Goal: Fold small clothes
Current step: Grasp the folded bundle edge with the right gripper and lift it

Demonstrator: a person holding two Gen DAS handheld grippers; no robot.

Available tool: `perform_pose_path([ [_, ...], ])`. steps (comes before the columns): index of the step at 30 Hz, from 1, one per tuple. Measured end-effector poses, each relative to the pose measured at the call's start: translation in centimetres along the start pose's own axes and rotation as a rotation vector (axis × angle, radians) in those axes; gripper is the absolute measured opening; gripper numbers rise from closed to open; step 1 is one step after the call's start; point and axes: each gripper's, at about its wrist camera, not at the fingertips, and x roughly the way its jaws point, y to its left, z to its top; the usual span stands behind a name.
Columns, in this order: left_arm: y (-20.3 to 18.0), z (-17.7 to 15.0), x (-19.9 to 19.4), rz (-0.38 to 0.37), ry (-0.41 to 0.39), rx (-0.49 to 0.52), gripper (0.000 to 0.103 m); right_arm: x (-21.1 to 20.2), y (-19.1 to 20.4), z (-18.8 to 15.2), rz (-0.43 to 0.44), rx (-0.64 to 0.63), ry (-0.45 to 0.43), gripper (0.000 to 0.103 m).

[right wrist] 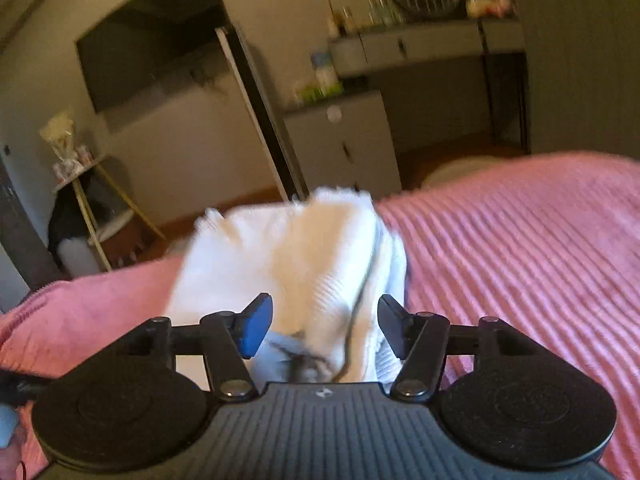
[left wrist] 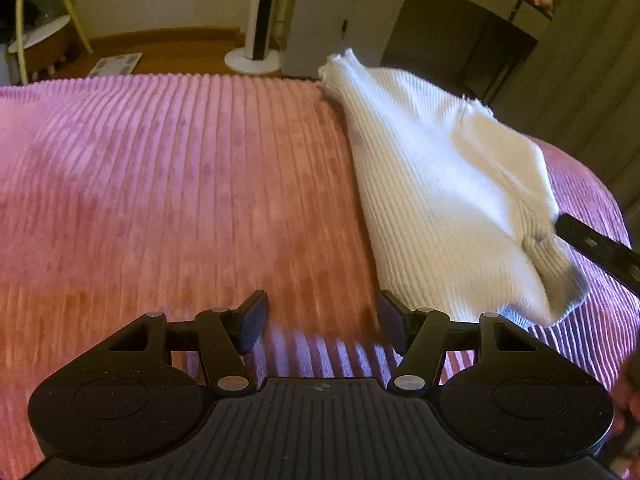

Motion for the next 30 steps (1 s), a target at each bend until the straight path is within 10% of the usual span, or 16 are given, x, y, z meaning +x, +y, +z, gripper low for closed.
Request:
perform_pose_path([
  [7, -2.9, 0.4, -1.4, -0.006, -0.069, 0.058, 0.067, -1.4, 2.1, -1.6, 0.101, -0.095, -0.014, 0.019],
  [13, -4.1, 0.8, 2.0, -0.009, 0.004, 0.111, 0.075, 2.8, -0.9, -3.6, 0.003, -0.063, 0.110, 0.010],
  [16, -4.2, 1.4, 2.4, -0.019, 0.027, 0.190, 0.069, 1.9, -1.7, -2.4, 0.053, -0.008, 0.110, 0.013],
  [22, -2.4, 5.9, 1.1, -0.167, -0.053, 0.067, 0.068, 5.0, -6.2, 1.0, 0.235, 0.277, 0.174, 0.055],
  [30, -1.7, 6.5, 5.7, -0.243, 0.052, -0.011, 0.066, 4.6, -7.9, 3.5, 0.277, 0.303, 0.180, 0.055],
])
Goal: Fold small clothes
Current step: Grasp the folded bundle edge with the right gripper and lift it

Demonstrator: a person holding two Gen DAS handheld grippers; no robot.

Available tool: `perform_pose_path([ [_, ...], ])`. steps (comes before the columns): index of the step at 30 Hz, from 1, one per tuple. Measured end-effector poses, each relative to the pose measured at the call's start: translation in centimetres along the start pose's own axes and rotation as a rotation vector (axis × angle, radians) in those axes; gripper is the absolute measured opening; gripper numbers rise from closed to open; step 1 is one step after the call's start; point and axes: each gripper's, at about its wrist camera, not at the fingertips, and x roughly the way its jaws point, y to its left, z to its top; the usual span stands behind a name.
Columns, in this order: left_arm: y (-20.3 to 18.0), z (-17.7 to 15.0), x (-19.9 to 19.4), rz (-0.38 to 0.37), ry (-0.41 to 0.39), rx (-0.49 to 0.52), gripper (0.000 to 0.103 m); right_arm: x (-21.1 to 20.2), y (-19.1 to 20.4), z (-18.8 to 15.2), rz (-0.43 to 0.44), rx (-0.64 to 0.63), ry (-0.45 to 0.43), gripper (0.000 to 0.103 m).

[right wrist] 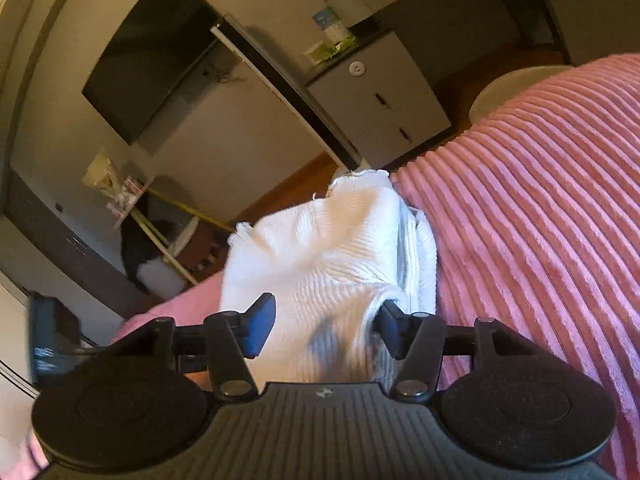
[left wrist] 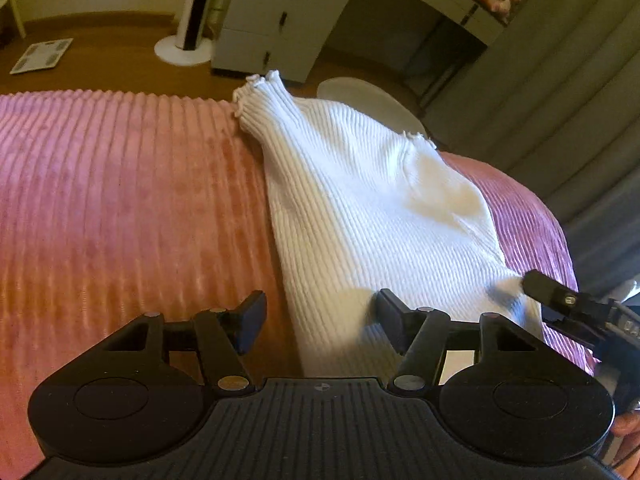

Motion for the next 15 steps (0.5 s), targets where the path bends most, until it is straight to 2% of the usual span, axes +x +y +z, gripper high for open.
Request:
perform_pose_path([
  [1, 0.1, 0.0, 0.1, -0.011, 0.001, -0.003, 0.067, -0.6, -0.4, -0.1, 0.025, 0.023, -0.009, 0.059],
  [2, 0.1, 0.1, 0.3, -0.027, 0.004, -0.008, 0.067, -1.3, -0.7, -0.2, 0.045, 0.027, -0.035, 0.072],
  [4, 0.2, 0.5, 0.6, -0.036, 0.016, -0.009, 0.068, -2.0, -1.0, -0.1, -0.029, -0.004, -0.091, 0.081],
  [6, 0.0, 0.6, 1.1, -0.027, 0.019, -0.001, 0.070, -1.8, -2.2, 0.4, -0.036, 0.035, -0.107, 0.081],
  [8, 0.0, 0.6, 1.5, -0.038, 0.021, -0.005, 0.071, -0.2, -3.7, 0.7, 0.016, 0.099, -0.028, 0.081],
  [10, 0.4, 0.6, 2.0, -0.055, 0.033, -0.030, 0.071, 2.3, -4.8, 0.8, -0.001, 0.118, 0.061, 0.081],
  [11, 0.7, 0.7, 2.3, -0.071, 0.039, -0.049, 0.072, 3.4, -5.6, 0.8, 0.023, 0.146, 0.107, 0.081],
  [13, 1.4, 0.8, 2.8, -0.102, 0.050, -0.085, 0.067, 4.5, -6.8, 0.8, 0.078, 0.209, 0.114, 0.075],
  [15, 2.1, 1.0, 3.2, -0.126, 0.056, -0.121, 0.064, 5.2, -7.0, 1.0, 0.118, 0.211, 0.120, 0.071],
])
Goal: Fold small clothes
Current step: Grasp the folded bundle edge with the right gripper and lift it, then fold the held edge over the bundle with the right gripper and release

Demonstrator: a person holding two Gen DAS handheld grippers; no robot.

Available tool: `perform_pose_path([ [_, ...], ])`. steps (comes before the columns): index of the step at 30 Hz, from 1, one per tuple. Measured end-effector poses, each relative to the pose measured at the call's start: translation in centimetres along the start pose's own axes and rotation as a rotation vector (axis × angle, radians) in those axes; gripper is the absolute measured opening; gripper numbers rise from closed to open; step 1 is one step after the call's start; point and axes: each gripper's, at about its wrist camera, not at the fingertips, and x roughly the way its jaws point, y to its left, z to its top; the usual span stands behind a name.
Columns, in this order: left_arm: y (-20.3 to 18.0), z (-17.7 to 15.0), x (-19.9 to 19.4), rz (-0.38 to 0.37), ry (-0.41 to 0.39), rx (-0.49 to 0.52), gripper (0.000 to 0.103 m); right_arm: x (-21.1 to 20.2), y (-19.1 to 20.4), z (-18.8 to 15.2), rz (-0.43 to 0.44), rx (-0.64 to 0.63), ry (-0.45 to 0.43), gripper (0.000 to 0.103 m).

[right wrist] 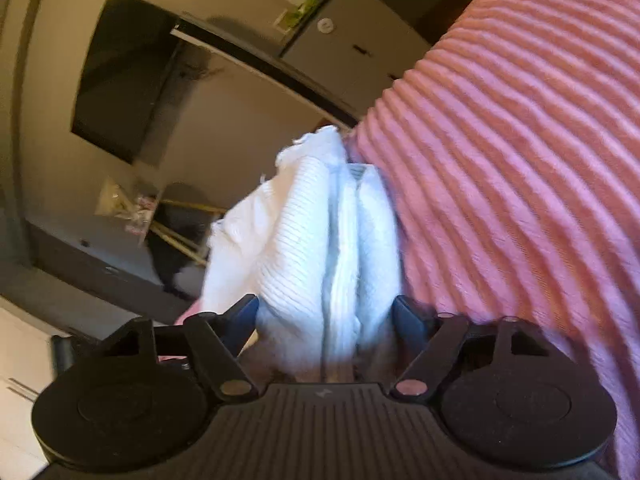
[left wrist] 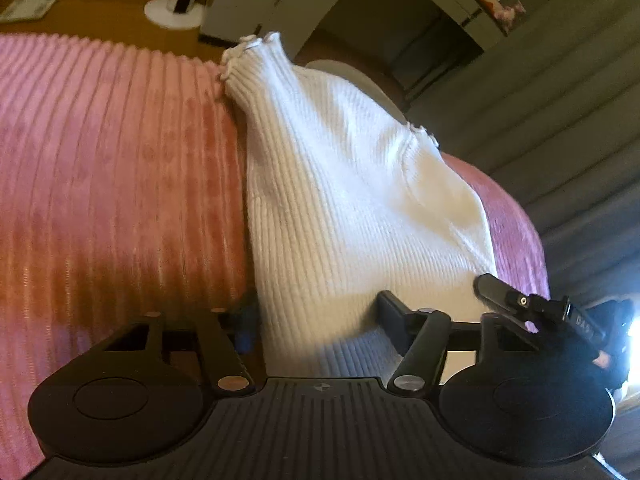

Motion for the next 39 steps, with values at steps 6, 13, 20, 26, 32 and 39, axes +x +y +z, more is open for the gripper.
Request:
perform_pose_path([
  [6, -0.4, 0.1, 0.1, -0.005, -0.016, -0.039, 0.041, 1.4, 1.3, -0.4, -0.045, -0.076, 0.005, 0.044],
  [13, -3.4, -0.1, -4.9, 0.016, -0.084, 0.077, 0.038, -0.9, 6.7, -2.2, 0.016, -0.121, -0.033, 0.038],
  [20, -0.8, -3.0, -12.6, 0.060, -0.153, 0.068, 0.038, -0.5, 10.3, -6.7, 0.122, -0.109, 0.018, 0.038],
  [26, 3.4, -6.5, -12.7, 0.281, -0.060, 0.077, 0.044, 1.7, 11.5, -11.4, -0.077, -0.196, 0.117, 0.057],
  [32, 0.9, -4.9, -15.4, 0.390, -0.272, 0.179, 0.053, -1.0, 18.2, -12.0, -0.299, -0.528, -0.140, 0.060],
  [39, -1.5, -5.3, -9.4, 0.545, -0.187, 0.252, 0.054, 3.7, 20.8, -15.3, -0.359, -0.789, -0.014, 0.020],
])
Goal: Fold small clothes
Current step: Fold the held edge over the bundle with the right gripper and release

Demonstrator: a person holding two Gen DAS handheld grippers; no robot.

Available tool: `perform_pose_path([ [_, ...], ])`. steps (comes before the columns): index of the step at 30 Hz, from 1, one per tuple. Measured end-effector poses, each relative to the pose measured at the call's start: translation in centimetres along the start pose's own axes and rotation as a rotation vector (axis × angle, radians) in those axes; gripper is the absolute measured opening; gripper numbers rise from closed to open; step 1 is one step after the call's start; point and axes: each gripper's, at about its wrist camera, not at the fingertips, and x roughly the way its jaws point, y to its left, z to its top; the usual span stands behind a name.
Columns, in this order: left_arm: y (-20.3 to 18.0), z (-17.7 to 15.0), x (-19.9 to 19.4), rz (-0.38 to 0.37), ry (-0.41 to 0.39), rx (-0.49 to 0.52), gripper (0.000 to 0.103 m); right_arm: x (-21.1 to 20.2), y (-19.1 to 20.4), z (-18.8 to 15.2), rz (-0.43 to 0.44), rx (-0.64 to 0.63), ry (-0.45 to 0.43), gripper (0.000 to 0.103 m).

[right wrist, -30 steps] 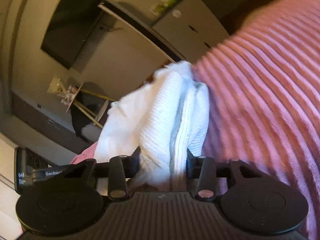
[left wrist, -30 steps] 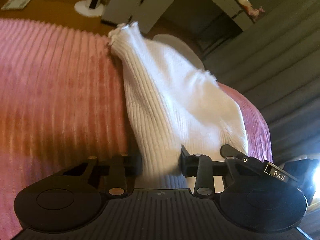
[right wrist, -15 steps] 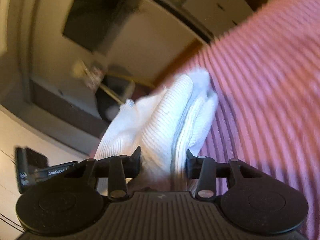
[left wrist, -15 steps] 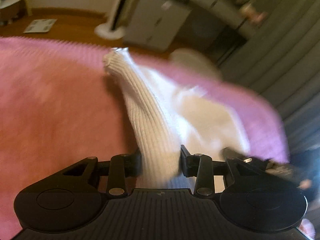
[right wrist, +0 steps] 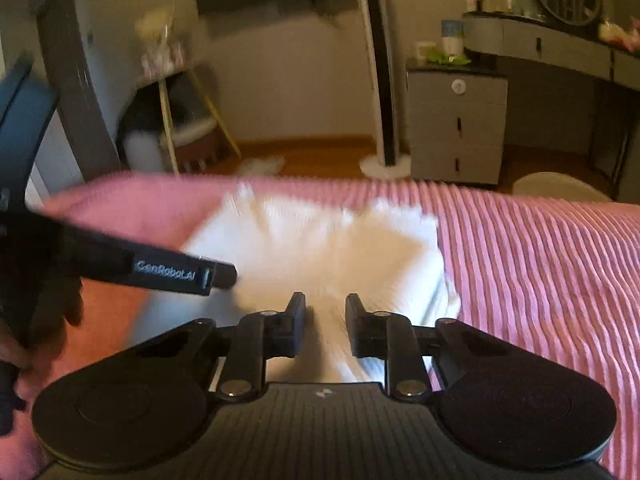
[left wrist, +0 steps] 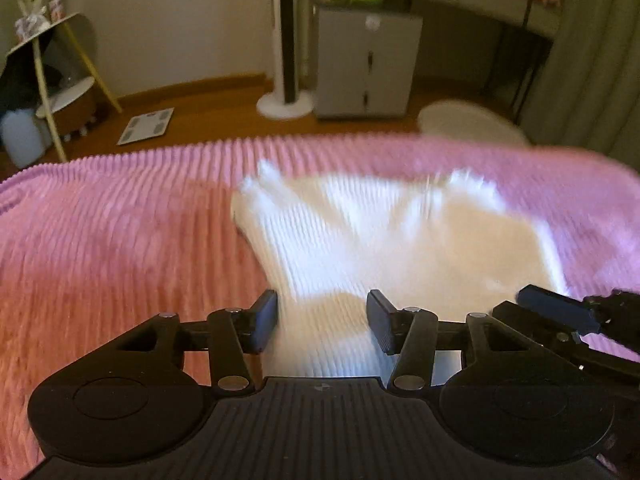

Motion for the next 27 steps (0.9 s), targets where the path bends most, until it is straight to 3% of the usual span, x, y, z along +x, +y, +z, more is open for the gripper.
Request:
perform_pose_path([
  [4, -1.0, -2.2, -0.1, 0.045, -0.040, 0.076, 0.056, 0.5, -1.1, -1.4, -0.032, -0.006, -0.004, 0.017],
  [7, -1.3, -2.1, 0.2, 0.048, -0.036, 0.090, 0.056, 2.7, -1.6, -1.1, -0.022, 0.054, -0.002, 0.017],
  [11, -1.6, -2.1, 0.6, 0.060, -0.031, 0.104, 0.058, 3.3, -1.2, -1.5, -0.038, 0.038, 0.001, 0.017],
  [16, -0.7, -2.4, -0.5, 0.040, -0.039, 0.071, 0.059, 0.8, -0.3, -1.3, -0.043, 0.071, -0.025, 0.018],
  [21, -0.3, -3.0, -2.4, 0.017, -0.037, 0.058, 0.060, -3.4, 1.0, -3.6, -0.036, 0.094, -0.076, 0.020],
  [24, -0.7, -3.7, -3.6, 0.010, -0.036, 0.064, 0.063, -4.5, 1.5, -5.0, -0.066, 0.062, -0.067, 0.020],
  [27, -1.1, -4.4, -4.1, 0.012, -0.031, 0.081, 0.065, -3.6, 1.1, -5.5, -0.095, 0.058, -0.004, 0.022],
])
